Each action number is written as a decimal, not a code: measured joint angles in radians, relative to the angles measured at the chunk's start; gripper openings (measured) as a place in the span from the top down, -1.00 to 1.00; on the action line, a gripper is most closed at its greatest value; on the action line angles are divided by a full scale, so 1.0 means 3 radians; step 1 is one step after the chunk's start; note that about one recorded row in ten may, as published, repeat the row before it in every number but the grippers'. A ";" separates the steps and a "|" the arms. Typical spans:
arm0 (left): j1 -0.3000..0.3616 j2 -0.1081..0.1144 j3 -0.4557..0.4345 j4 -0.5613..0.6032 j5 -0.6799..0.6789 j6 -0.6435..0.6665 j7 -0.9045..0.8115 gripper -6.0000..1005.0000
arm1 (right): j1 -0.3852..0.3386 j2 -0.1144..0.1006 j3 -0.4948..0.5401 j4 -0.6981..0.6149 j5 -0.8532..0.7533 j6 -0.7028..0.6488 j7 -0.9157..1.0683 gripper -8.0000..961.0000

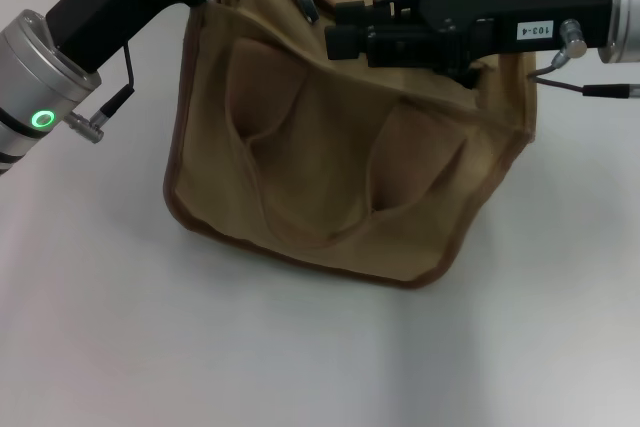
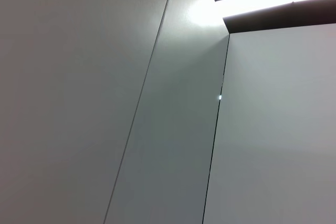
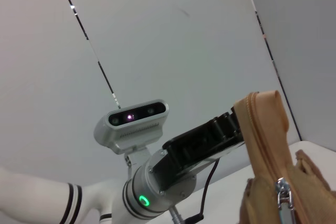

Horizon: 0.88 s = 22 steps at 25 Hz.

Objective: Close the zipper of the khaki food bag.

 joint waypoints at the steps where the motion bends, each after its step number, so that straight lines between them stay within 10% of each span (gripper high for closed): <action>1: 0.0000 0.0000 0.0000 0.0000 0.0001 0.0000 0.0000 0.84 | 0.0002 0.0000 0.0001 0.0001 0.0000 0.0010 0.0000 0.13; 22: -0.0038 0.0001 0.0010 0.0000 0.0019 -0.0047 0.0010 0.84 | 0.0233 0.0036 -0.0040 0.0258 -0.0023 0.0409 -0.0128 0.13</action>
